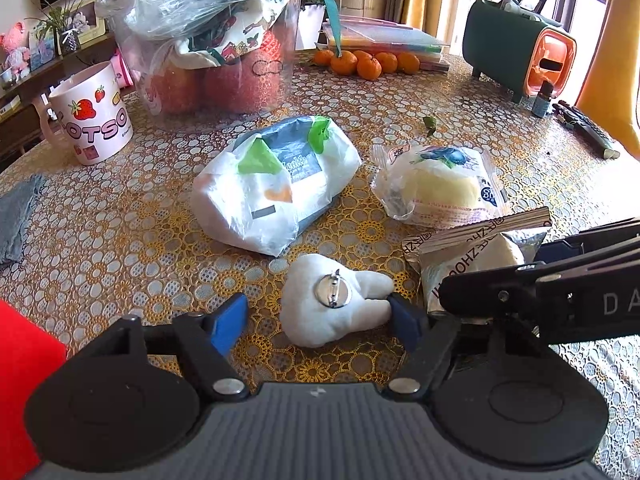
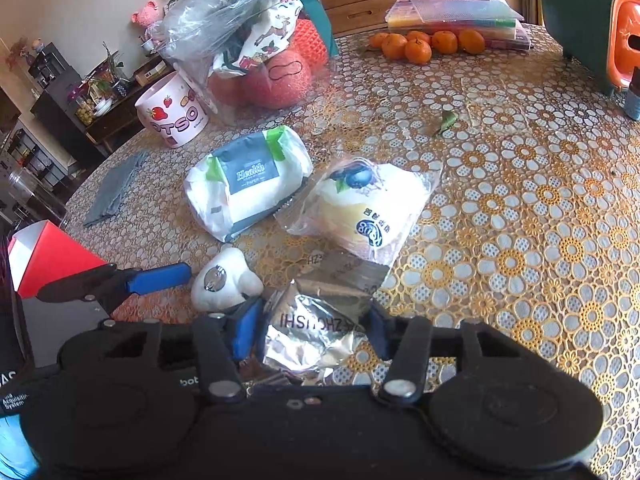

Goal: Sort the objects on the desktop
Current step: 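Grasp the white tooth plush with left tool while right tool grasps the foil ZHOUSHI bag, then carry the plush with left tool while right tool carries the foil bag into the box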

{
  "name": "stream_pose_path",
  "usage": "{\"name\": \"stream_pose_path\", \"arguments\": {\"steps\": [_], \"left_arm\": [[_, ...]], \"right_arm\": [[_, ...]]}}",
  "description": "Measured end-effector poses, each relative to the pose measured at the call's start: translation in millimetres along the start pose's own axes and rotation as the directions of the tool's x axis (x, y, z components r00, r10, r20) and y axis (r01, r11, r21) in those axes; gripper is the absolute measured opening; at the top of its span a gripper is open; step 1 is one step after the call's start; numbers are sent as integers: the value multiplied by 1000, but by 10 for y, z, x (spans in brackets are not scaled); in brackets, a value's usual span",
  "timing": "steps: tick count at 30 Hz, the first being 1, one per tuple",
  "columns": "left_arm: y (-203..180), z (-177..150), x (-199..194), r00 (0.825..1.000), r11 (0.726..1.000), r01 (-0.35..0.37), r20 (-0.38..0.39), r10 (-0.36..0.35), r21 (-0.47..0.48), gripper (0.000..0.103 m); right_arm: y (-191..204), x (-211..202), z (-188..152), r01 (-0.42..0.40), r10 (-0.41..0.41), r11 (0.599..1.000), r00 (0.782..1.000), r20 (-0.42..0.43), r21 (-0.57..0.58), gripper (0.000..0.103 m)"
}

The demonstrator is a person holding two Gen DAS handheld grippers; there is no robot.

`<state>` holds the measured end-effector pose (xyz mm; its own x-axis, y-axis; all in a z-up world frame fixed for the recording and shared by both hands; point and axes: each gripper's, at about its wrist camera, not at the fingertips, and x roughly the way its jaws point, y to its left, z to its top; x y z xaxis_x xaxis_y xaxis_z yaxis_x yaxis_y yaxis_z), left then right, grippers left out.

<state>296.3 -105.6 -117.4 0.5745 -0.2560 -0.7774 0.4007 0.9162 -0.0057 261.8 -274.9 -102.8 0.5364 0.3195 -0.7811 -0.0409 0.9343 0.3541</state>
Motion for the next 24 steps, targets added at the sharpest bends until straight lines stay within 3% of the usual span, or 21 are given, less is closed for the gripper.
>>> {"name": "stream_pose_path", "arguments": {"steps": [2, 24], "left_arm": [[-19, 6, -17, 1000, 1000, 5, 5, -5, 9, 54], [-108, -144, -654, 999, 1000, 13, 46, -12, -25, 53]], "right_arm": [[4, -3, -4, 3, -3, 1000, 1000, 4, 2, 51], [133, -515, -183, 29, -27, 999, 999, 47, -34, 47]]}}
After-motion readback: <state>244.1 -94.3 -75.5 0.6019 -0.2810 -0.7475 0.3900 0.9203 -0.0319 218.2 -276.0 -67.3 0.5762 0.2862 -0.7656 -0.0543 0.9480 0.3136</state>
